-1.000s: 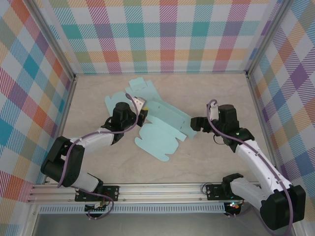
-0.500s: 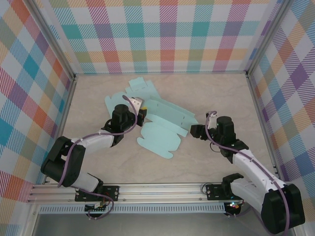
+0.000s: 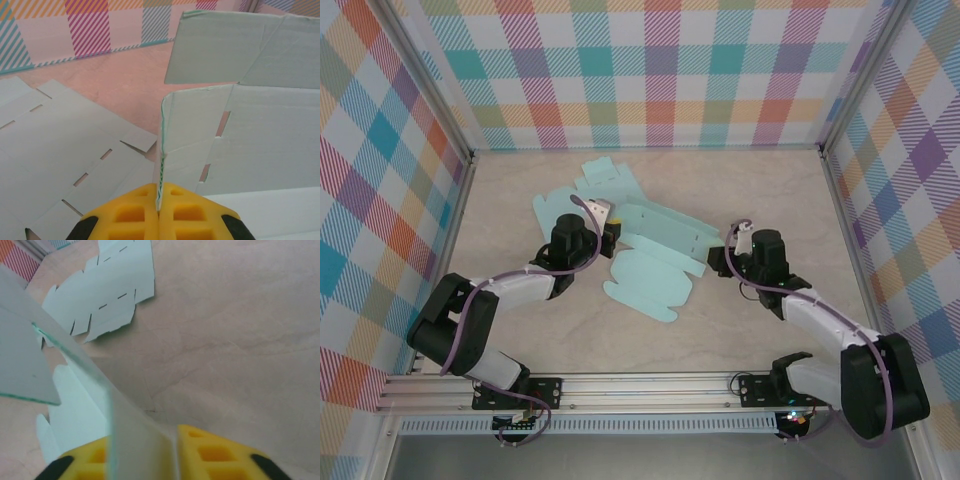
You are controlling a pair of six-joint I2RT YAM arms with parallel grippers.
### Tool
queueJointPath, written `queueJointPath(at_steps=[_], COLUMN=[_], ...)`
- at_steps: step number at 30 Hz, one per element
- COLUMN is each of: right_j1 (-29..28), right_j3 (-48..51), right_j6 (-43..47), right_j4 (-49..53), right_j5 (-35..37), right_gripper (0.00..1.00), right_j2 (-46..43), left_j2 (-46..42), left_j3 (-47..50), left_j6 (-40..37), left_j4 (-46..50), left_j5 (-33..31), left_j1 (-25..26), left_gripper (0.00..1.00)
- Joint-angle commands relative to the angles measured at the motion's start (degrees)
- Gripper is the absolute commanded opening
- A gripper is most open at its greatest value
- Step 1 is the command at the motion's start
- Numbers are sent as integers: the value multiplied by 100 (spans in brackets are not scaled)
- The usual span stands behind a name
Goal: Fold the paper box
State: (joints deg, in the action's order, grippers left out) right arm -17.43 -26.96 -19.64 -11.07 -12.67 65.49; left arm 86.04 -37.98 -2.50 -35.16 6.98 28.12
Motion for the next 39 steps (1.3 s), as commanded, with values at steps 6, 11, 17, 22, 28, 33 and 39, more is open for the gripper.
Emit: queueJointPath(at_steps=[6,11,17,22,28,33,39], right_j1=[12,-24,-275,-338,-357,-366,-366], right_j3=[-790,-1182,-1506,-1561,-1567,-1562,-1545], right_j6=[992,1549,2171,2445,2702,2737,2745], right_j4=[159,592,1186,1475,1737,1859,1828], right_j5=[49,-144,-121,-504,-893,-990,-1035], right_gripper=[0,0,0,0,0,0,0], right_j2=[451,718,667,350,70,-66,-143], left_j2=[-128,-760,-1760,-1738,-809,103,936], left_j3=[-66,-348,-713,-1356,-2533,-3741,-5014], left_j6=[235,162,-678,-2024,-3768,-5008,-6207], left_j4=[137,1092,1847,2194,2883,3920,5663], left_j5=[-163,-639,-819,-130,1460,2317,2685], left_j1=[53,-5,-194,-258,-376,-405,-408], left_gripper=[9,62,67,68,71,72,69])
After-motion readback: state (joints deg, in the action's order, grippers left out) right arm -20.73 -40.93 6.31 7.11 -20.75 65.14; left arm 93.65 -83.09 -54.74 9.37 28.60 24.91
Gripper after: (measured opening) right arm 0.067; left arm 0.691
